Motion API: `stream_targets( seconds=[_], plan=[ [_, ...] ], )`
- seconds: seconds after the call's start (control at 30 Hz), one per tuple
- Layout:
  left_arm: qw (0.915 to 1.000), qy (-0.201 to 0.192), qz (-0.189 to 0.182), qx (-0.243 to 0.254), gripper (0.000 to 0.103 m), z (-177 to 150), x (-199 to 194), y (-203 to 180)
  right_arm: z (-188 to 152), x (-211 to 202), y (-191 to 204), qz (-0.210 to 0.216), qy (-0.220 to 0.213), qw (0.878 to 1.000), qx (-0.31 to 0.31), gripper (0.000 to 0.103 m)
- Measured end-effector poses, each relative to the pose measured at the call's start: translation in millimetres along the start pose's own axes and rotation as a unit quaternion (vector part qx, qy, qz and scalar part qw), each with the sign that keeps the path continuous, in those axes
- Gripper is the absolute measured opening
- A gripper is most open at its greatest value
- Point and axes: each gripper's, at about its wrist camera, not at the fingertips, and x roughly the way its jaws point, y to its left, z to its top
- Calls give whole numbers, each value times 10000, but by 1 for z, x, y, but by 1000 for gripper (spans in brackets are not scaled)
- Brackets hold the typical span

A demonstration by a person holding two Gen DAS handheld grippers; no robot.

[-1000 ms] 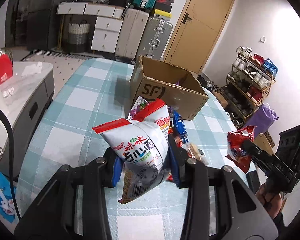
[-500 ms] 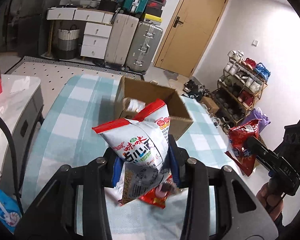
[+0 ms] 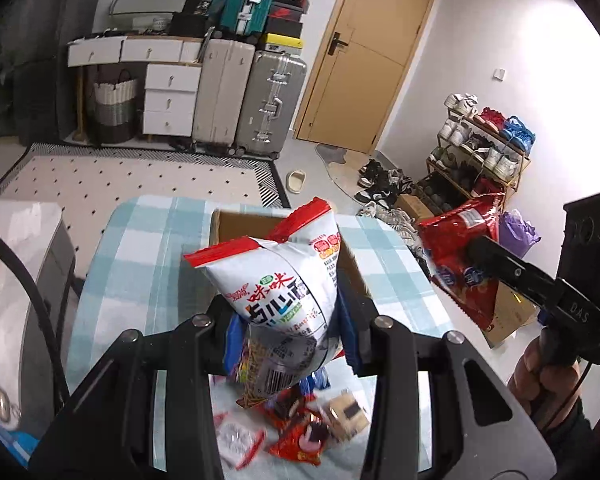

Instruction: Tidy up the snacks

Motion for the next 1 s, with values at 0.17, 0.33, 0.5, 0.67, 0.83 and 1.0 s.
stream_targets(
  seconds=[0.17,0.33,0.5,0.67,0.83,1.0],
  plan=[
    [9999,74,-52,141,36,33,31,-4,26,25,-4,-34,85,10000,-7,35],
    [9995,304,60,95,36,57,83,3,42,55,-19,-169,171,9996,153,35],
    [9987,477,127,142,36,66,130,11,38,84,-34,-512,340,9981,109,35],
    [9973,716,110,87,36,66,167,21,31,114,-62,-688,541,9957,291,35],
    [9960,894,60,-32,36,64,201,33,24,137,-82,-845,723,9933,315,35],
    [9947,1028,64,-35,36,58,224,34,19,150,-91,-966,822,9916,254,35]
  ],
)
